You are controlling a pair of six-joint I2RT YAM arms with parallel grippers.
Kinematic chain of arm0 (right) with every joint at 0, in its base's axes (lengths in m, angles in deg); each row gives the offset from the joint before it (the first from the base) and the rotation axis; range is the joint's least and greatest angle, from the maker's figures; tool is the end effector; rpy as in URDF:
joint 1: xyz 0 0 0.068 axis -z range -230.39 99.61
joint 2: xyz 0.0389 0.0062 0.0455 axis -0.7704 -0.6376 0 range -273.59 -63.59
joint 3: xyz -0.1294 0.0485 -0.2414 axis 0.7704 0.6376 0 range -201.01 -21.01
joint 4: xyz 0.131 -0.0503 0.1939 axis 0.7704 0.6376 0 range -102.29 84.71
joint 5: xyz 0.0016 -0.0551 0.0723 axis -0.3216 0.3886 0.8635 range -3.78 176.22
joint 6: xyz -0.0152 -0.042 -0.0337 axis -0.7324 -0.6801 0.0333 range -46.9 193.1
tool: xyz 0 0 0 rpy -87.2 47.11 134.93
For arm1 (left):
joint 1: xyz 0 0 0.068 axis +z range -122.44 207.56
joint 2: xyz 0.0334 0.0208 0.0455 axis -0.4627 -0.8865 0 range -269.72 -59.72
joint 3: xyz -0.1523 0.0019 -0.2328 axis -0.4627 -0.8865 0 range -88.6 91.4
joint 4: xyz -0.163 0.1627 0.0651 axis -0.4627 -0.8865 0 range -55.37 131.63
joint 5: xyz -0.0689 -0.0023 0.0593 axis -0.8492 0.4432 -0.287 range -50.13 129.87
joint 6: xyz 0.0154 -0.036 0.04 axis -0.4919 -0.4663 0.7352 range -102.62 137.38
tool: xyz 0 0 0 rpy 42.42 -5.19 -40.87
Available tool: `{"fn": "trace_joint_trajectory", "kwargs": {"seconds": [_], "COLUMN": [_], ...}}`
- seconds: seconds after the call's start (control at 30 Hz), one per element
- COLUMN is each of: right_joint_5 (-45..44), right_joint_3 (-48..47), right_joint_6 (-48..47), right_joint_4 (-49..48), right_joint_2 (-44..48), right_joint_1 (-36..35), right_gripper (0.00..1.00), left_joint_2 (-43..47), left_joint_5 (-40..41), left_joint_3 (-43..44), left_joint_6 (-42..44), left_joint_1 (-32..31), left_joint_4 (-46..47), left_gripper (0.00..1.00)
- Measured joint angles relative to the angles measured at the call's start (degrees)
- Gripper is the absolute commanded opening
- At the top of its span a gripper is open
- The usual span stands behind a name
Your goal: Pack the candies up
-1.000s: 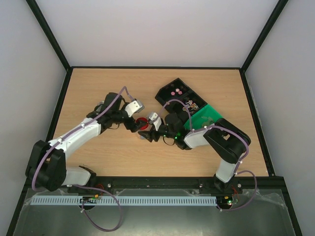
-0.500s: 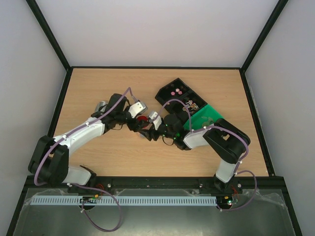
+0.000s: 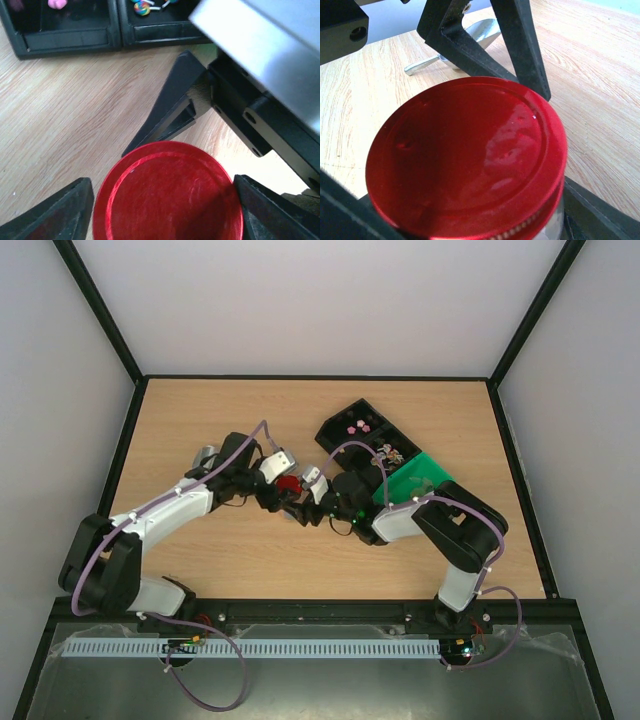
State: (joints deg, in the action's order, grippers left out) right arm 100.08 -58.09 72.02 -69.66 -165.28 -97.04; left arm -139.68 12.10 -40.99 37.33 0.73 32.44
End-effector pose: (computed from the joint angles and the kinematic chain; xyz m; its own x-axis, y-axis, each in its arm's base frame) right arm 0.2226 0.2495 0.1892 -0.0702 -0.1009 -0.9924 -0.8707 0.4918 0.0116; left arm 0.2354 -0.1393 0.2395 -0.3139 0.4972 -0.8089 0.8698 0.4921 -0.0352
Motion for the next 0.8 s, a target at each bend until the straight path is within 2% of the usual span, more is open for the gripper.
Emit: {"fn": "trace_joint_trajectory", "kwargs": {"seconds": [0.1, 0.27, 0.5, 0.63, 0.7, 0.77, 0.8], "right_joint_5": [0.2, 2.9, 12.9, 17.4, 18.9, 19.3, 19.4], "right_joint_3": [0.0, 0.0, 0.0, 0.0, 0.0, 0.0, 0.0], "right_joint_6": [-0.4, -2.7, -6.4, -8.2, -8.3, -8.2, -8.1], "right_joint_4": [0.0, 0.0, 1.2, 2.2, 2.6, 2.6, 2.6], "right_joint_2": [0.0, 0.0, 0.0, 0.0, 0.0, 0.0, 0.0], "right_joint_1": [0.0, 0.4, 3.1, 4.3, 4.8, 5.0, 5.0], "right_gripper": [0.05, 0.05, 0.05, 0.05, 0.05, 0.05, 0.05], "left_joint_2": [0.0, -0.2, -5.0, -8.9, -11.0, -12.3, -12.4], "left_joint_5": [-1.3, -4.7, -11.6, -14.8, -16.2, -17.3, -17.8], "left_joint_3": [0.0, 0.3, 6.8, 11.3, 13.8, 15.4, 15.5], "left_joint_6": [0.7, 6.0, 26.1, 33.7, 36.5, 38.2, 38.6], "left_joint_1": [0.2, 1.5, 2.8, 3.1, 3.3, 3.7, 4.0], "left_joint_4": [-0.5, -2.5, -14.2, -20.5, -23.6, -25.8, -26.2], "left_gripper": [0.67, 0.67, 0.66, 0.66, 0.7, 0.82, 0.84]}}
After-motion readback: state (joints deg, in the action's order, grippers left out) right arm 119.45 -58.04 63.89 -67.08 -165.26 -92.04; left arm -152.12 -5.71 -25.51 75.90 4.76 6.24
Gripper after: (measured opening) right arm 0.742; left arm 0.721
